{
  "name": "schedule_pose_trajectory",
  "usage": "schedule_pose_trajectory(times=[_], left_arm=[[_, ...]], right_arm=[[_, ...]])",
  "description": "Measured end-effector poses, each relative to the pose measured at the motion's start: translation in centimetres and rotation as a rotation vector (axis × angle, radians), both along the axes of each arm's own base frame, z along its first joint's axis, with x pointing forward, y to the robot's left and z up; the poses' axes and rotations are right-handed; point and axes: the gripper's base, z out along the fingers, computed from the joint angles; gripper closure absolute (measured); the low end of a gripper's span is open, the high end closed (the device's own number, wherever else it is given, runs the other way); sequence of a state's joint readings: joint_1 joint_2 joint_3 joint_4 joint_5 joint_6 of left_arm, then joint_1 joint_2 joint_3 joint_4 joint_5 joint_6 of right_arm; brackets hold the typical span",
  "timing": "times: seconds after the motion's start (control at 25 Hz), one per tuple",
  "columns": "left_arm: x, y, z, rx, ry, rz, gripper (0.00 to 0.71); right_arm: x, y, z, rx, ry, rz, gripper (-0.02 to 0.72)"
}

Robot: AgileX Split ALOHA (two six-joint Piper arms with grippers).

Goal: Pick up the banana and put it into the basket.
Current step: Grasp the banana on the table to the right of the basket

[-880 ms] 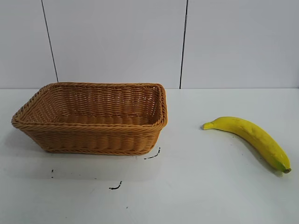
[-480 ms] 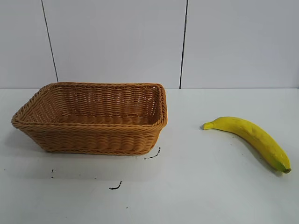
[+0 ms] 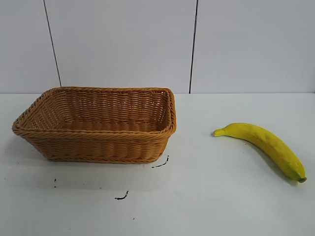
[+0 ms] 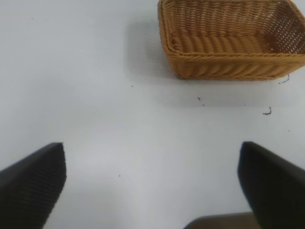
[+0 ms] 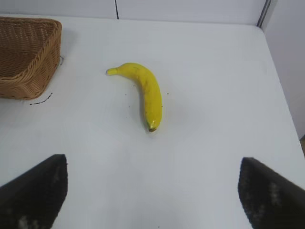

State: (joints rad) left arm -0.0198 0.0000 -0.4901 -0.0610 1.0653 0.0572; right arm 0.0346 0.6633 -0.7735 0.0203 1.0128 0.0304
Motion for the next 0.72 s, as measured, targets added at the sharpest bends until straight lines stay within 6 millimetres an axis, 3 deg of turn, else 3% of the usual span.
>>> schedule_pose_trajectory(times=[0.2,0.4,0.56,0.72], left_arm=[[0.0,0.0,0.0,0.0,0.0,0.0,0.015],[0.0,0.0,0.0,0.0,0.0,0.0,0.015],[0.0,0.0,0.0,0.0,0.0,0.0,0.015],[0.0,0.0,0.0,0.0,0.0,0.0,0.015]], right_arm=[[6.9,0.2,1.1,-0.01,0.131,0.002,0.008],[14.1,0.5,-0.3,-0.055,0.265,0.059,0.008],[18.6,0.8,-1.9,-0.104,0.33,0.168,0.008],[21.2,1.5,-3.5,-0.117,0.353,0.313,0.008]])
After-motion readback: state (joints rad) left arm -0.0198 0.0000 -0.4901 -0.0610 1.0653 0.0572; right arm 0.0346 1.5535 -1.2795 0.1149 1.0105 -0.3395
